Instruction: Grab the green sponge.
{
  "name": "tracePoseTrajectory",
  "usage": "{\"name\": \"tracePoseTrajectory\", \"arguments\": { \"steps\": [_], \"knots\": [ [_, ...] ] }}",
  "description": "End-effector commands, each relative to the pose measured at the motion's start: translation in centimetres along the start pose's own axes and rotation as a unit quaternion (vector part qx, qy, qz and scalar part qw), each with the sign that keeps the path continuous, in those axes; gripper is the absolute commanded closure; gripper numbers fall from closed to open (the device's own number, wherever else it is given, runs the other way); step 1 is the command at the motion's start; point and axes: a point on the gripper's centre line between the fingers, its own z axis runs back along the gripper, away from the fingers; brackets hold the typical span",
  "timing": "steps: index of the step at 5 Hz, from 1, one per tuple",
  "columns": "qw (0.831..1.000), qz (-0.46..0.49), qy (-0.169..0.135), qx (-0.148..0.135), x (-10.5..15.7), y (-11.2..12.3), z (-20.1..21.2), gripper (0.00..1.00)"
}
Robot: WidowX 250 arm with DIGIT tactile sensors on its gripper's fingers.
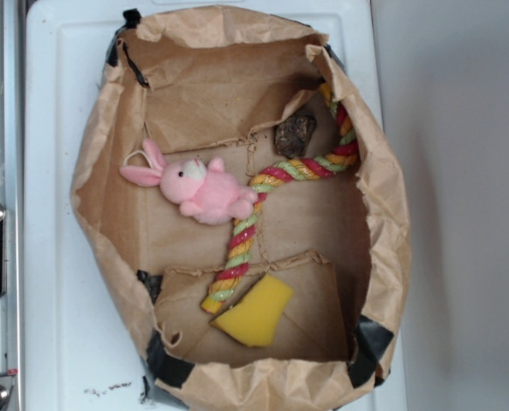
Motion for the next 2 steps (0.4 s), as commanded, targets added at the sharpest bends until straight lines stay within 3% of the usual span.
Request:
{"name": "tracePoseTrajectory", "arguments": {
  "steps": [1, 2],
  "knots": [
    [1.000, 0.000, 0.000, 0.000, 0.0, 0.0, 0.0, 0.00],
    [1.000, 0.010, -0.008, 0.017, 4.8, -0.6, -0.6, 0.00]
  ]
}}
